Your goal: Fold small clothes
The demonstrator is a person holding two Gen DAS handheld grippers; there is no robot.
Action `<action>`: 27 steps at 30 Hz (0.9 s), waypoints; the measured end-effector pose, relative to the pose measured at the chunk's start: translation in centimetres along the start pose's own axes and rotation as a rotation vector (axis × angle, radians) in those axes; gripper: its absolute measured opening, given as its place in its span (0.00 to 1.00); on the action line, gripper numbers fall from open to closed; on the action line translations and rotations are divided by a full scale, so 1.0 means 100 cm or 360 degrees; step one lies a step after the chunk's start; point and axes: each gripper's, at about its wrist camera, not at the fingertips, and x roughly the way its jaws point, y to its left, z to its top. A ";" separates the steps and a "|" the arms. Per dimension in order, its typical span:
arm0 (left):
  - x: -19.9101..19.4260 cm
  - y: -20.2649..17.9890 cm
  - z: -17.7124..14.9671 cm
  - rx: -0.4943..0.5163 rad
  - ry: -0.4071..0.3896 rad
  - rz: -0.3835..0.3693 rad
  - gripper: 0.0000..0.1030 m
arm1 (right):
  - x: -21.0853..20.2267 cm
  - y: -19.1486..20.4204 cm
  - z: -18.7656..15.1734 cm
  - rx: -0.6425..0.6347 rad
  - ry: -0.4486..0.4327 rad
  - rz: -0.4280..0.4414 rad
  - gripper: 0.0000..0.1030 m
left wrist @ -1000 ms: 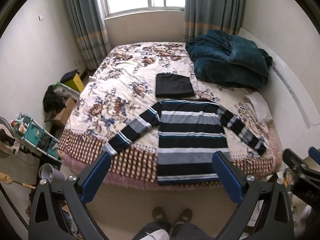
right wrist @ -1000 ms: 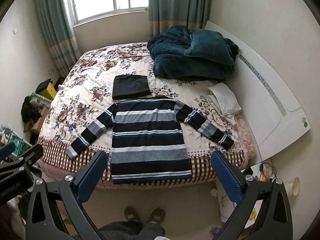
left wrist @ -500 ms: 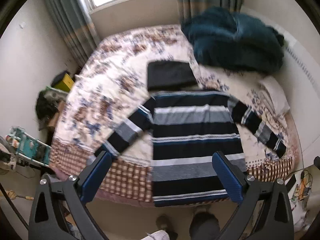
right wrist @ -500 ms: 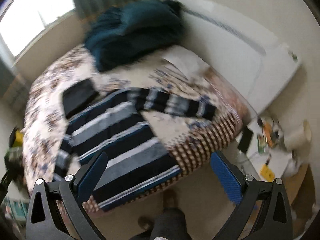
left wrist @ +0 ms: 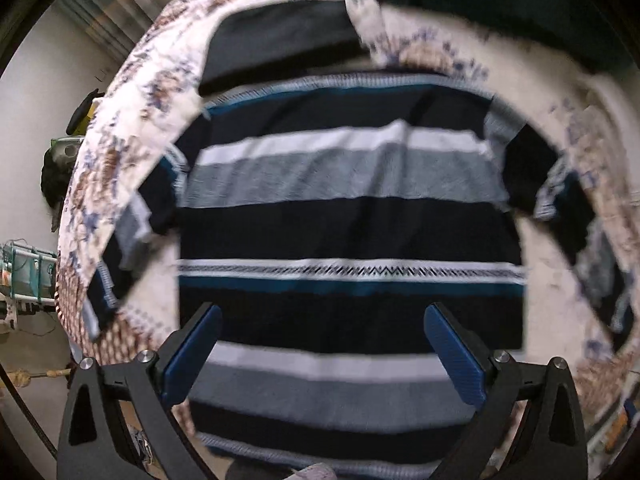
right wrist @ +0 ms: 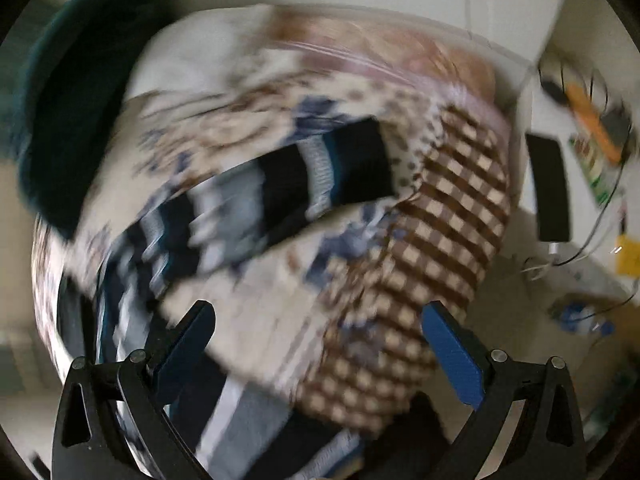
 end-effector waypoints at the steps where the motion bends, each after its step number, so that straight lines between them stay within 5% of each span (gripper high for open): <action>1: 0.016 -0.005 0.002 0.0001 0.0031 0.0013 1.00 | 0.022 -0.009 0.008 0.0046 -0.0024 0.0013 1.00; 6: 0.094 -0.029 0.012 -0.0022 0.0162 0.0031 1.00 | 0.096 -0.047 0.026 0.0402 -0.0036 0.0211 1.00; 11: 0.127 -0.028 0.024 -0.0084 0.0180 0.0023 1.00 | 0.129 -0.069 0.034 0.0771 -0.0192 0.0341 1.00; 14: 0.126 -0.024 0.032 -0.0106 0.0169 -0.0018 1.00 | 0.127 -0.064 0.036 0.0845 -0.0341 0.0307 0.79; 16: 0.122 -0.022 0.036 -0.0106 0.0154 -0.0029 1.00 | 0.124 -0.051 0.040 0.0829 -0.0347 0.0273 0.44; 18: 0.117 -0.018 0.042 -0.0104 0.0138 -0.0044 1.00 | 0.122 -0.038 0.046 0.0773 -0.0384 0.0221 0.25; 23: 0.102 0.010 0.065 -0.0131 0.0066 -0.0069 1.00 | 0.089 0.017 0.051 0.0499 -0.0493 0.0099 0.20; 27: 0.094 0.053 0.084 -0.0181 0.0004 -0.0052 1.00 | 0.047 0.096 0.038 0.0138 -0.0539 0.0201 0.19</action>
